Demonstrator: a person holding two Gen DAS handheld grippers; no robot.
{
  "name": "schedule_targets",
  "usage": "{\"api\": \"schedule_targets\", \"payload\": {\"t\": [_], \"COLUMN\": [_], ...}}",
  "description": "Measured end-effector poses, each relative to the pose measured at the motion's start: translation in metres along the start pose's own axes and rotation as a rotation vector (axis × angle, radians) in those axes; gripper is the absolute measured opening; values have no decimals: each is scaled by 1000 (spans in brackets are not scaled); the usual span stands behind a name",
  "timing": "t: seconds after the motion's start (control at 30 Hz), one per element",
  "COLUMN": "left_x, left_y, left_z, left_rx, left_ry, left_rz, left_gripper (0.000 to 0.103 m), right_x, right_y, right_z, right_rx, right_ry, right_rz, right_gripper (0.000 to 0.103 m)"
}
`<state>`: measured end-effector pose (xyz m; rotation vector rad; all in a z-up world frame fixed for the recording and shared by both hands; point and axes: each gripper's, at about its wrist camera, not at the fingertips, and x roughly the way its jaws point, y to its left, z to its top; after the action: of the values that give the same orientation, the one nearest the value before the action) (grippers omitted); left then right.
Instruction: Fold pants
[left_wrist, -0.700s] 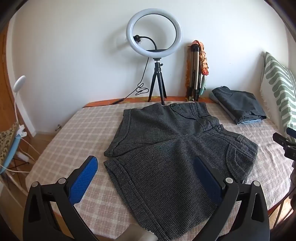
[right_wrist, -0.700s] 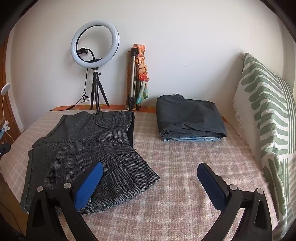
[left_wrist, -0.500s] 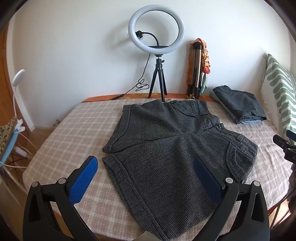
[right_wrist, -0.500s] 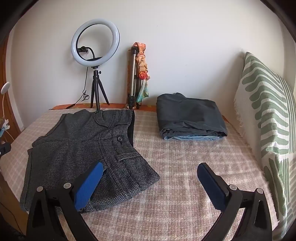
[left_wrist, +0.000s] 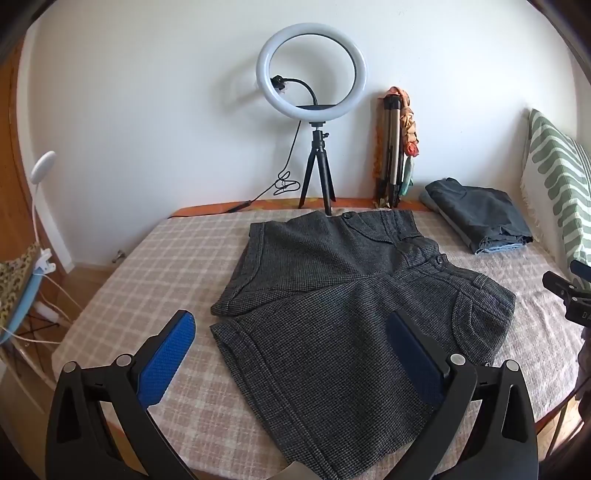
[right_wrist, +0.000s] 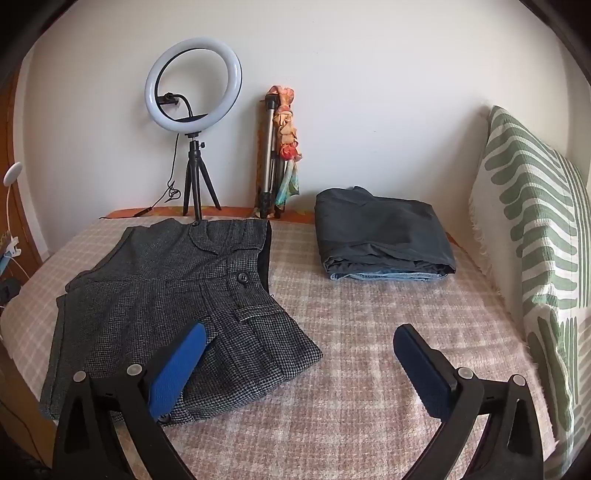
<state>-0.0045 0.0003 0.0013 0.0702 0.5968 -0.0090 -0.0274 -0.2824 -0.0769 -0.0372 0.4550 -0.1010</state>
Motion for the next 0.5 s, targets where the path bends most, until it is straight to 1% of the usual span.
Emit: {"api": "schedule_targets", "payload": {"t": [0.5], "left_x": [-6], "left_y": [0], "left_z": [2], "left_rx": [-3], "left_ry": [-23], "left_rz": [-6], "left_gripper": [103], "right_x": [0], "right_y": [3], "right_z": [1], "right_rx": [-8], "right_ry": [-1], "right_rz": [4], "right_gripper": [103]}}
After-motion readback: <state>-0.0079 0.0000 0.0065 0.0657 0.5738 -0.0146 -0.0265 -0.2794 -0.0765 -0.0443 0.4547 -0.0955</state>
